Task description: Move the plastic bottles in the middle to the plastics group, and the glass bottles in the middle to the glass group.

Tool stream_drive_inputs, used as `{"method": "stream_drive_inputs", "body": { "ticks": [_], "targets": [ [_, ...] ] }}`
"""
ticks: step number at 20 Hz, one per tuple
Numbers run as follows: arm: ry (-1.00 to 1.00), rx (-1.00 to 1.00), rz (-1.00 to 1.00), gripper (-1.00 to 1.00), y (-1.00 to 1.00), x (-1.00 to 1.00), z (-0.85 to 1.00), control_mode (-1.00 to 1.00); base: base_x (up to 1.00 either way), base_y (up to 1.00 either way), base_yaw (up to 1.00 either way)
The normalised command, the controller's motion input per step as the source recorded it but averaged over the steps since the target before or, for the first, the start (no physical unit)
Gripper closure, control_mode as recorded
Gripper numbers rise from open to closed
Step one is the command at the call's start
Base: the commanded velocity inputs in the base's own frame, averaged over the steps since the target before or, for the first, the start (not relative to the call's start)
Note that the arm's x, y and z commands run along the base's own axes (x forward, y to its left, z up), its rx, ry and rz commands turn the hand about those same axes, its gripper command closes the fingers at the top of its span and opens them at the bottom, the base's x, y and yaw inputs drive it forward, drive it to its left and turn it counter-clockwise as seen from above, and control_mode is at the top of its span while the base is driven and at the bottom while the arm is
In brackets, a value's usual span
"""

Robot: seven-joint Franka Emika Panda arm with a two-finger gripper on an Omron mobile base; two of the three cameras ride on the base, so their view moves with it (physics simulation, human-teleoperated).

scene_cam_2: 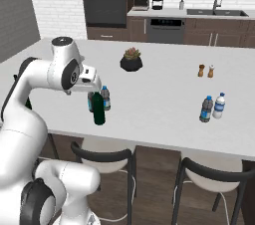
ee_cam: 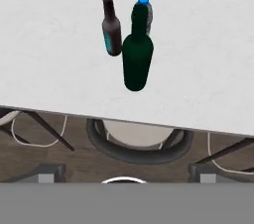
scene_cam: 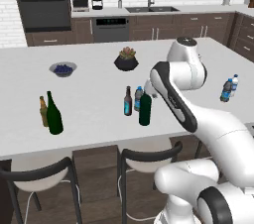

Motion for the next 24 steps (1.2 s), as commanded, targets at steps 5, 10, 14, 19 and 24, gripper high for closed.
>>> {"method": "stream_drive_inputs", "body": {
  "ticks": [5,10,14,19,24],
  "targets": [
    [0.0,-0.02,0.0,-1.0,0.04,0.65,0.0,-1.0,0.0,0.0,0.0],
    [0.05,-0.09,0.0,-1.0,0.01,0.45,-0.05,-1.0,0.0,0.0,0.0],
    [0.01,-0.12,0.0,-1.0,0.0,0.36,-0.31,-1.0,0.0,0.0,0.0],
    [-0.01,-0.02,0.0,-1.0,0.0,0.28,-0.32,-1.0,0.0,0.0,0.0],
    [0.0,0.03,0.02,-1.0,-0.03,0.25,-0.2,-1.0,0.0,0.0,0.0]
  ]
}}
